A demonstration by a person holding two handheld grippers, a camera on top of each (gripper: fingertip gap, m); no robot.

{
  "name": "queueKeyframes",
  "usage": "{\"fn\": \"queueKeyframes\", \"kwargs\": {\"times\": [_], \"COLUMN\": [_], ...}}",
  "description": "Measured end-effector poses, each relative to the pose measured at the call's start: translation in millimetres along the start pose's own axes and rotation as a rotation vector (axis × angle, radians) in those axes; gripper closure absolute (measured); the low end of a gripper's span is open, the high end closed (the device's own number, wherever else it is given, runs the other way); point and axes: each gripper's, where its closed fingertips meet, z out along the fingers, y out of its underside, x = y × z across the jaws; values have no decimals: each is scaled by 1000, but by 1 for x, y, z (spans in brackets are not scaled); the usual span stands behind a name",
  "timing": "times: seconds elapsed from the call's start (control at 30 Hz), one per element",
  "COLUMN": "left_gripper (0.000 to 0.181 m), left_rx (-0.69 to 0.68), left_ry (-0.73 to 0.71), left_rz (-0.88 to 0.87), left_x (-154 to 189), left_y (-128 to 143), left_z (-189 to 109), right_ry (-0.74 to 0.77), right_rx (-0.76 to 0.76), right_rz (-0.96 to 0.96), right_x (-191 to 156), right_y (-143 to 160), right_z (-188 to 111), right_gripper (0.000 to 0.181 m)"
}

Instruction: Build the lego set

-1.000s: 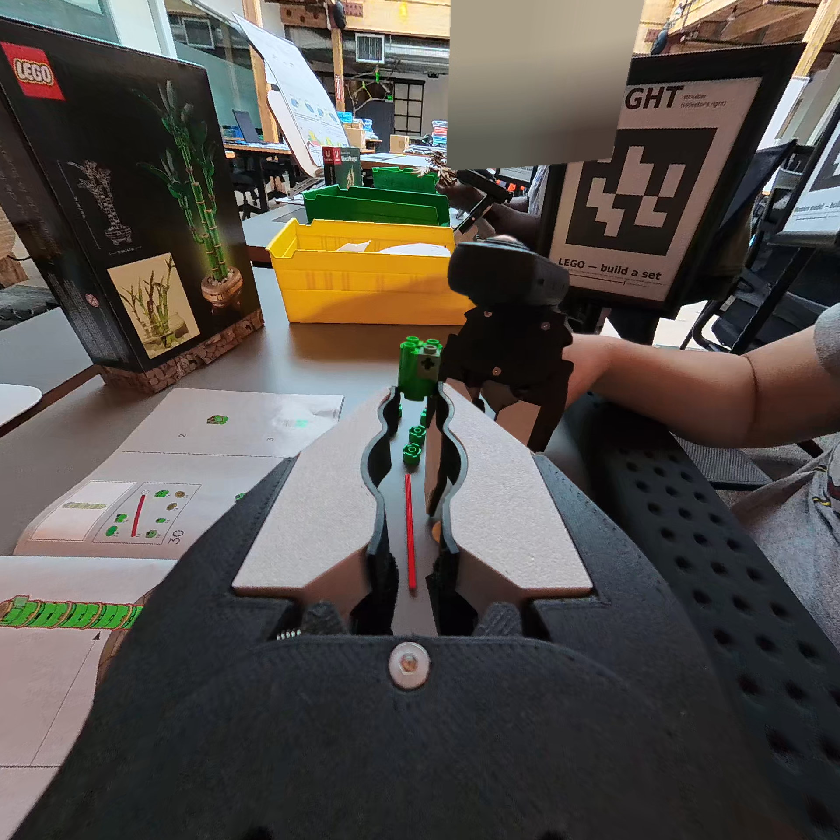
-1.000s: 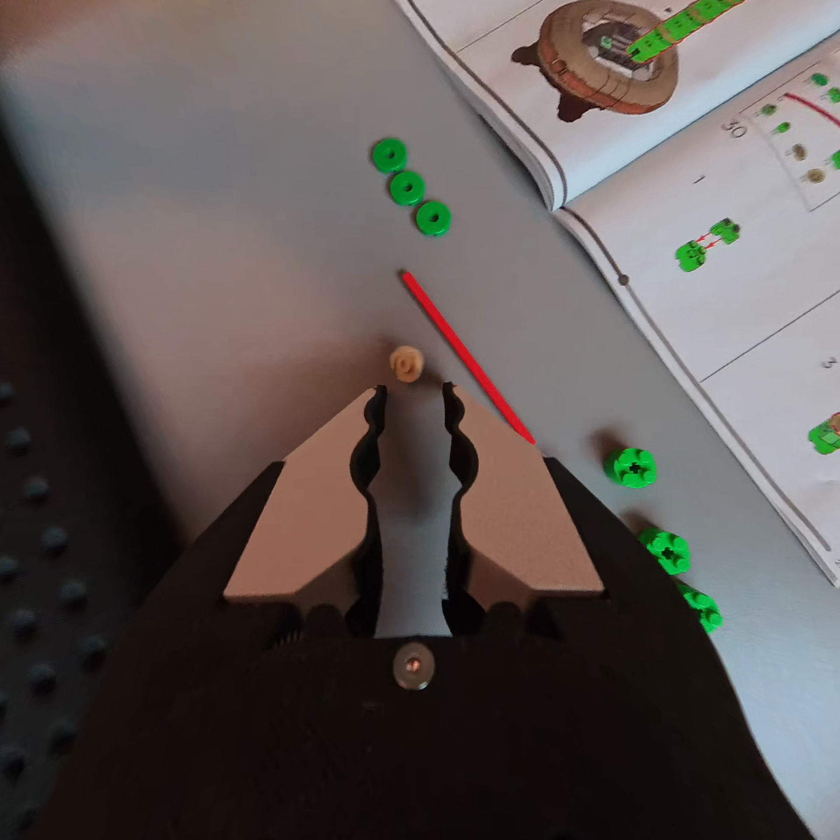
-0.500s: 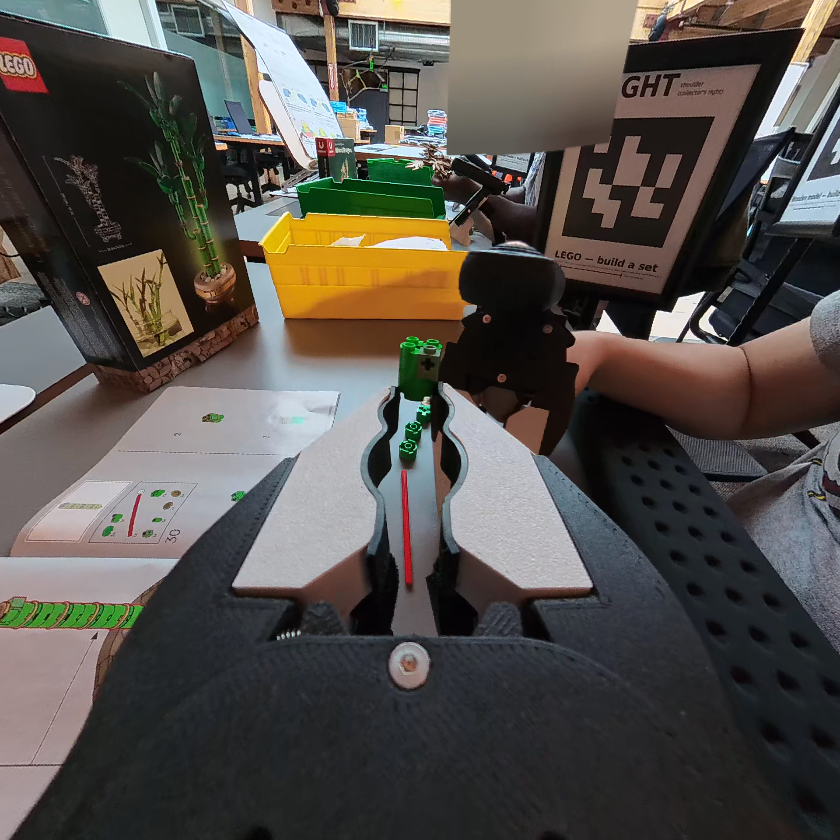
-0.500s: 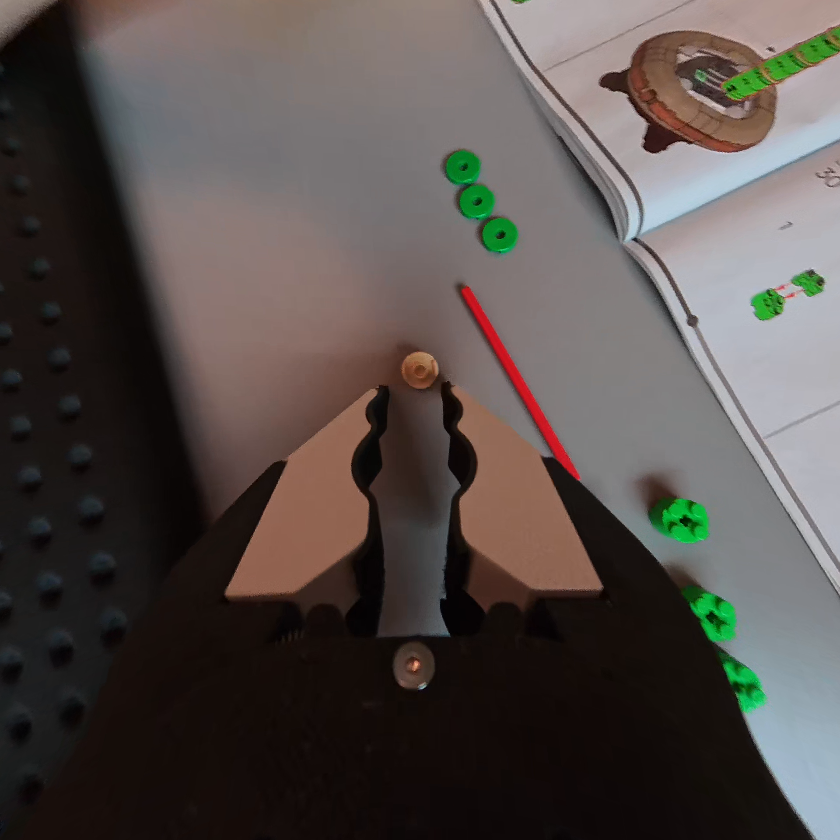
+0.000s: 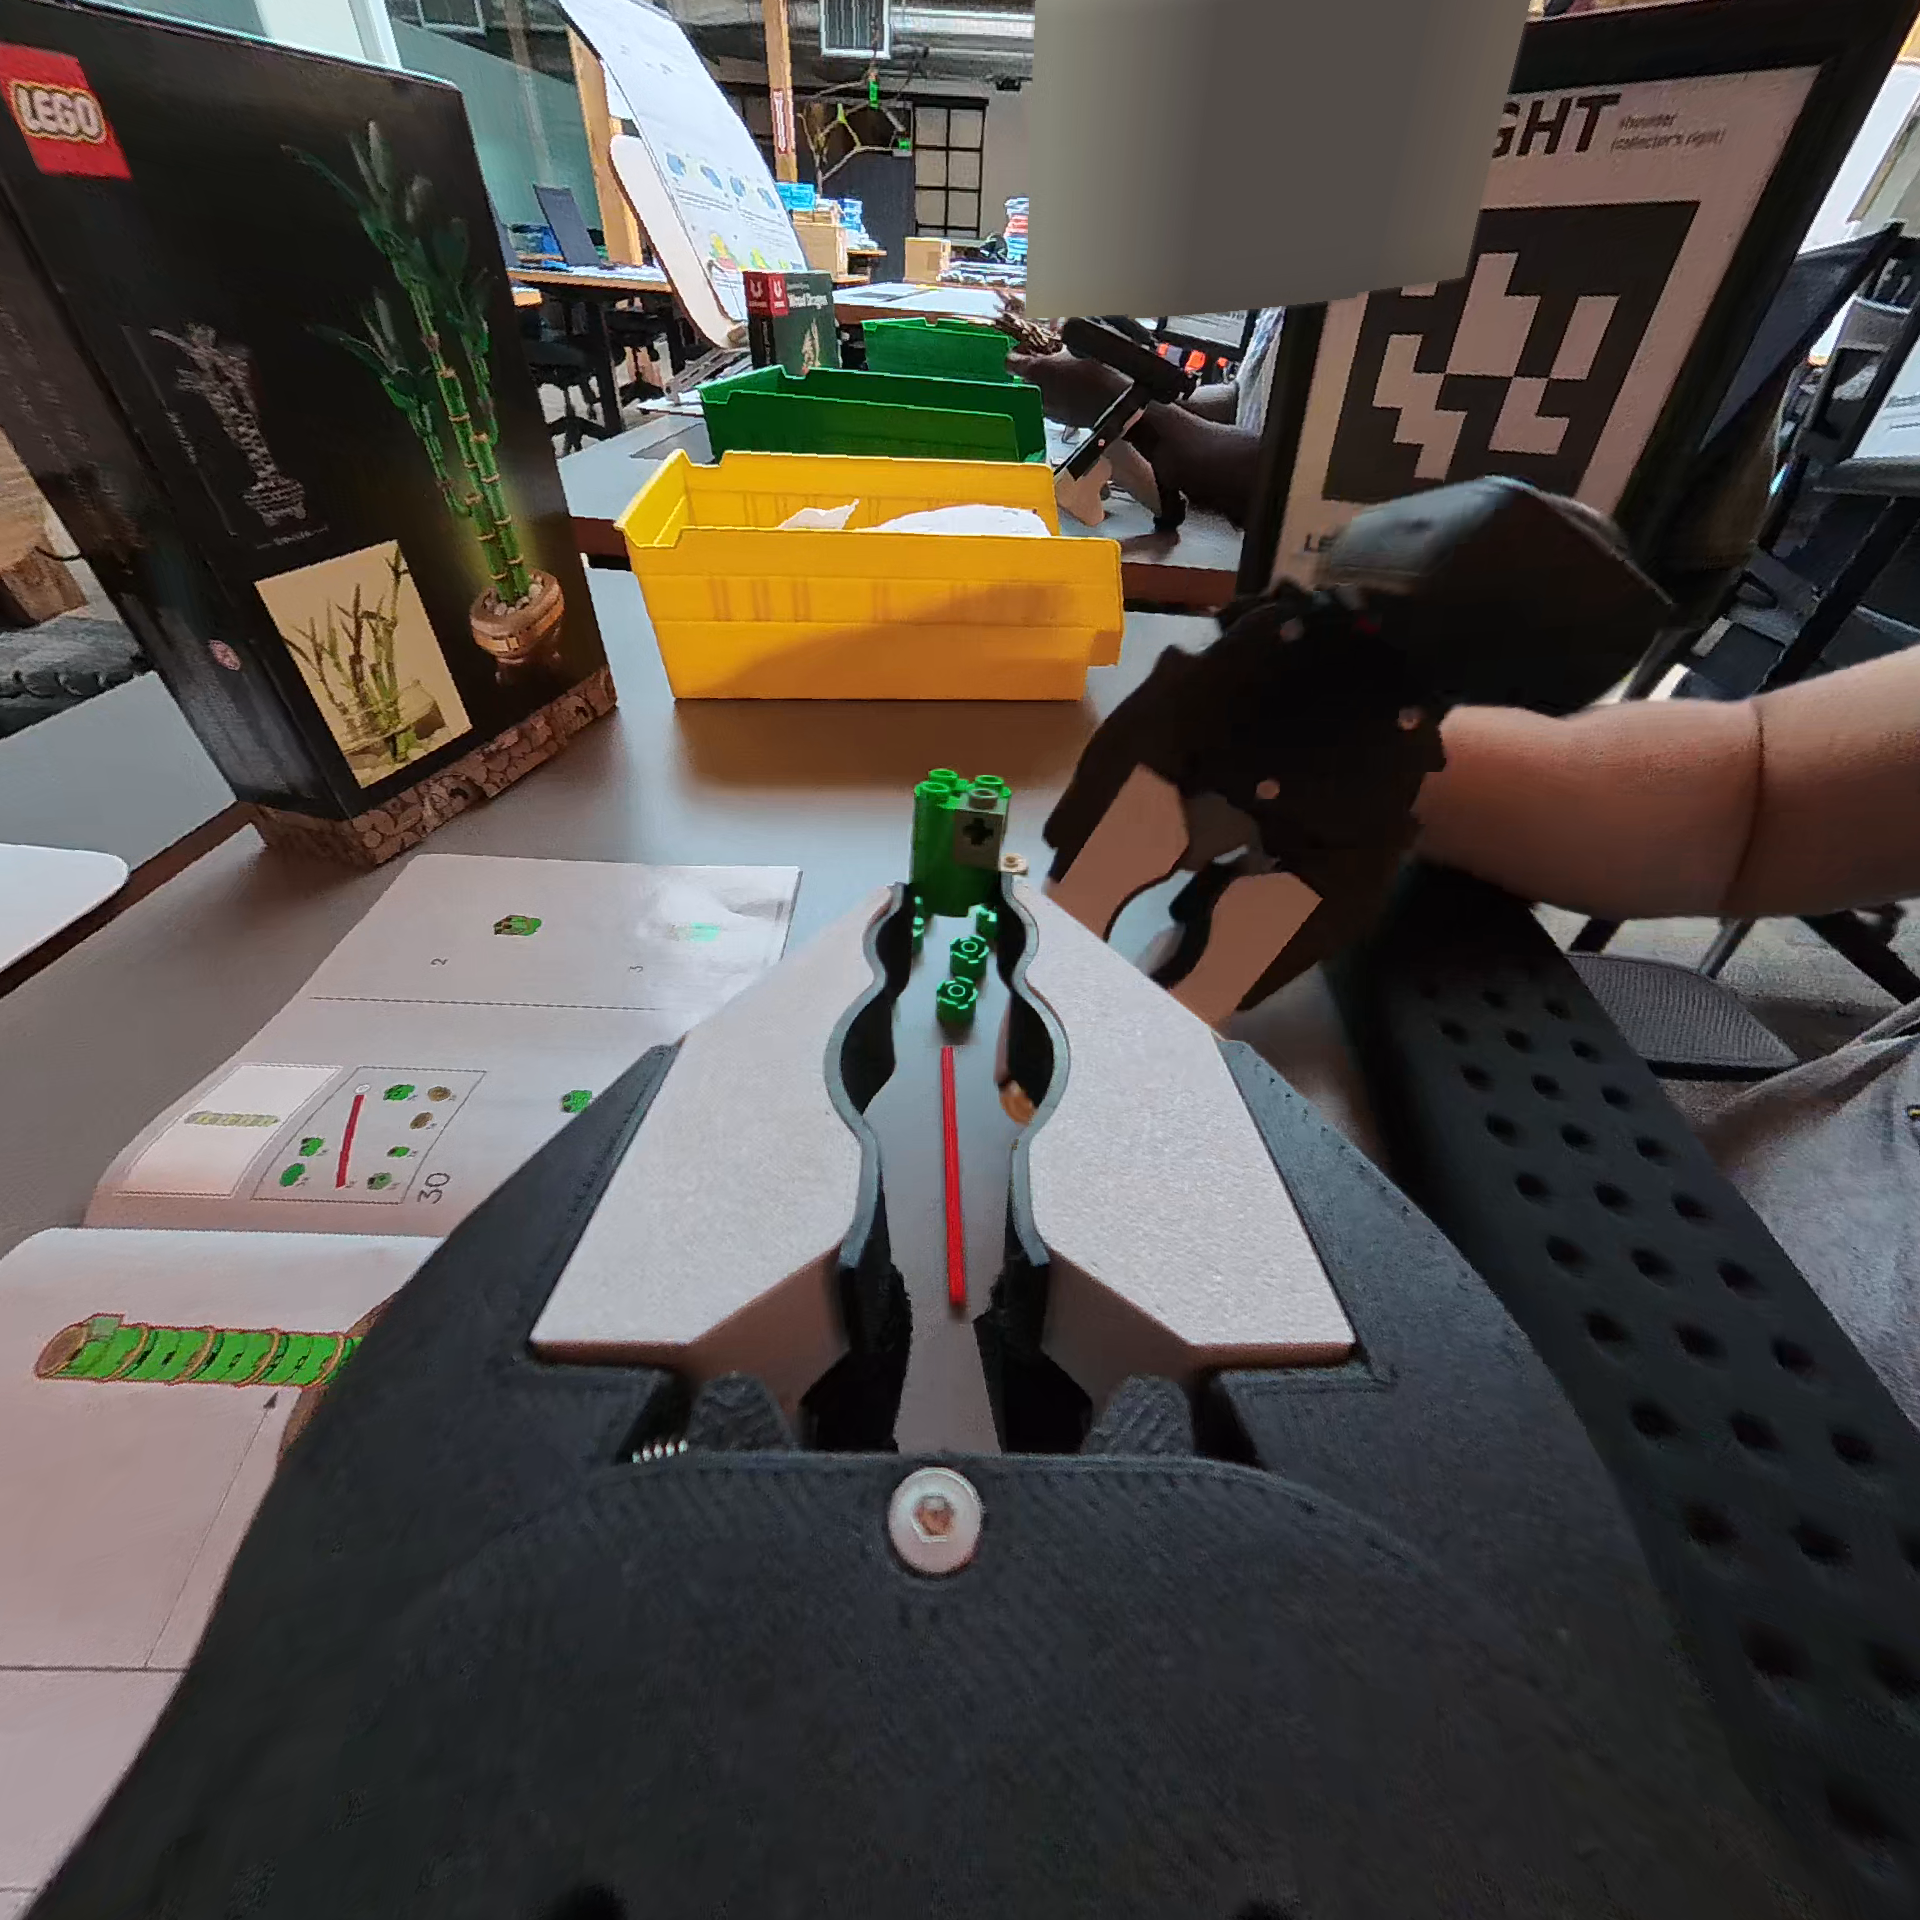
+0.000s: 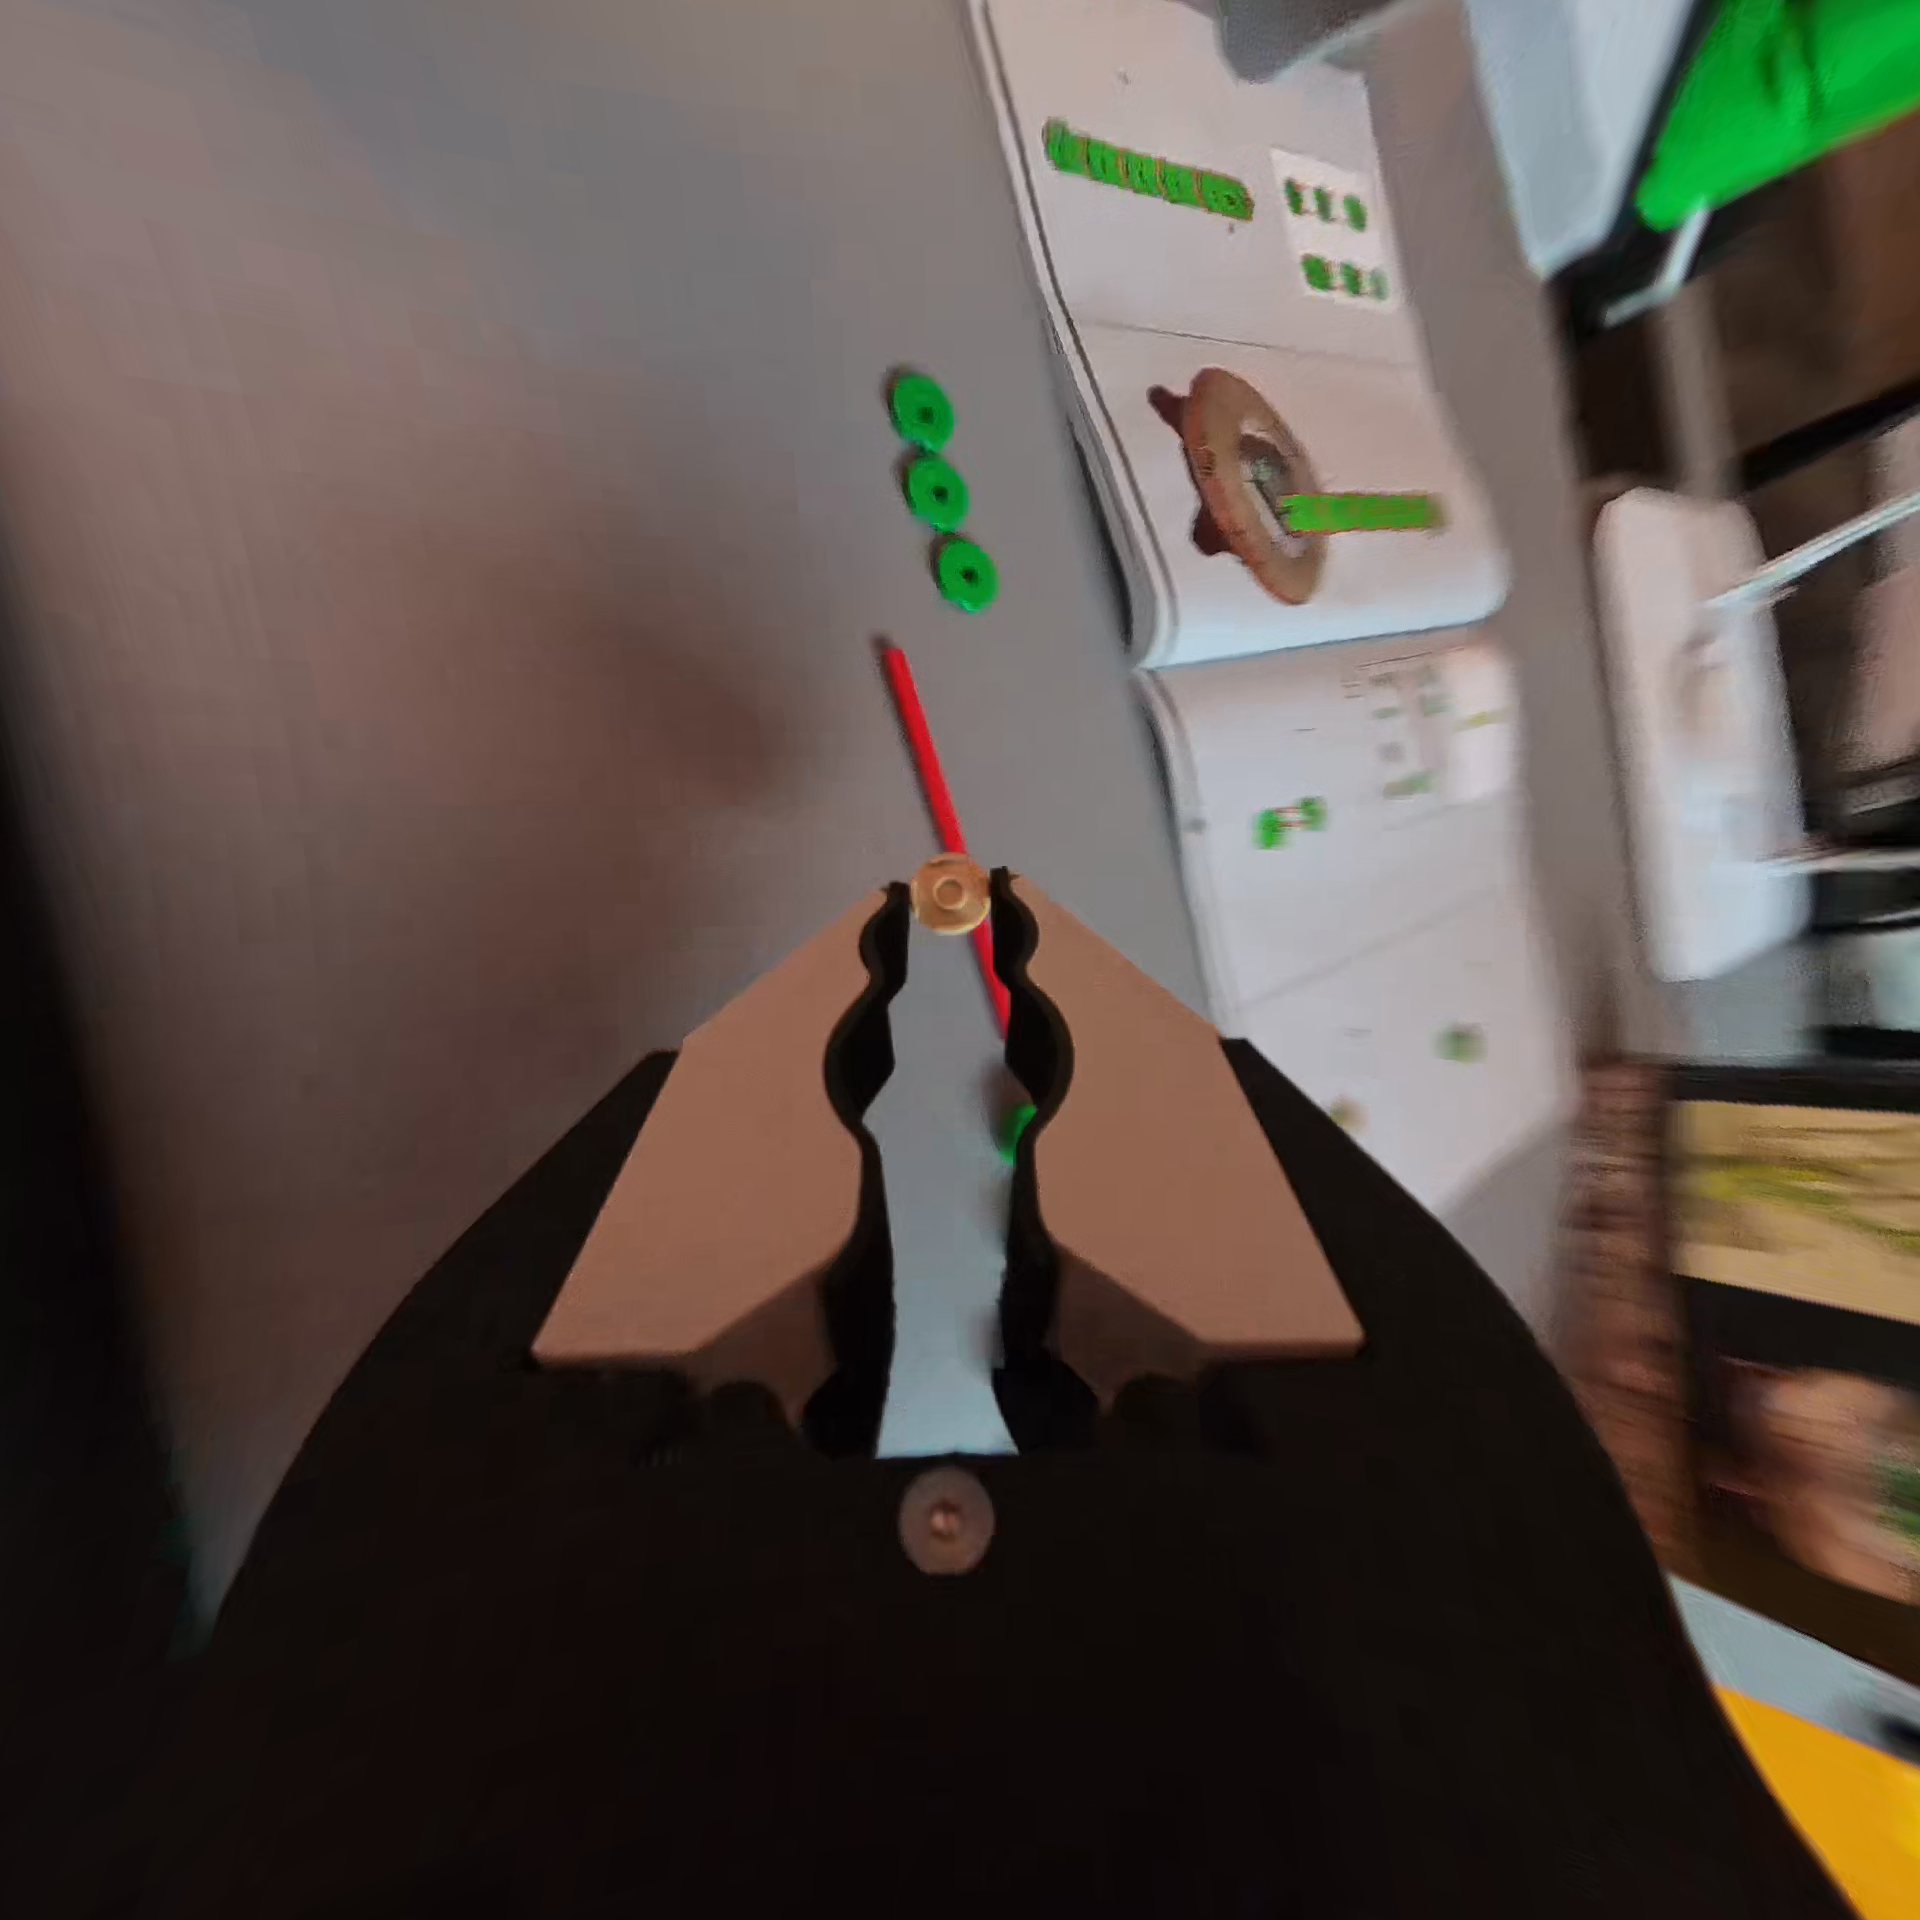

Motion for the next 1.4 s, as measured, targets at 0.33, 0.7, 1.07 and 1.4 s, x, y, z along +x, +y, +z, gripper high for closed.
{"fn": "queueKeyframes", "kwargs": {"times": [0.33, 0.7, 1.07, 1.4], "left_gripper": [167, 168, 167, 168], "left_rx": [-2, 0, 18, 29], "left_ry": [-26, -10, -9, -3], "left_rz": [-26, -46, -47, -72], "left_x": [-9, -8, -7, -9], "left_y": [3, 2, -3, -3], "left_z": [-4, -4, -7, -10], "right_ry": [108, -149, -275, -390], "right_rx": [-409, -523, -852, -1083], "right_rz": [-1163, -1178, -1054, -897], "right_x": [4, 4, 10, 3], "right_y": [46, 64, 81, 83], "right_z": [-18, -23, -31, -36], "right_gripper": [166, 166, 166, 165]}}
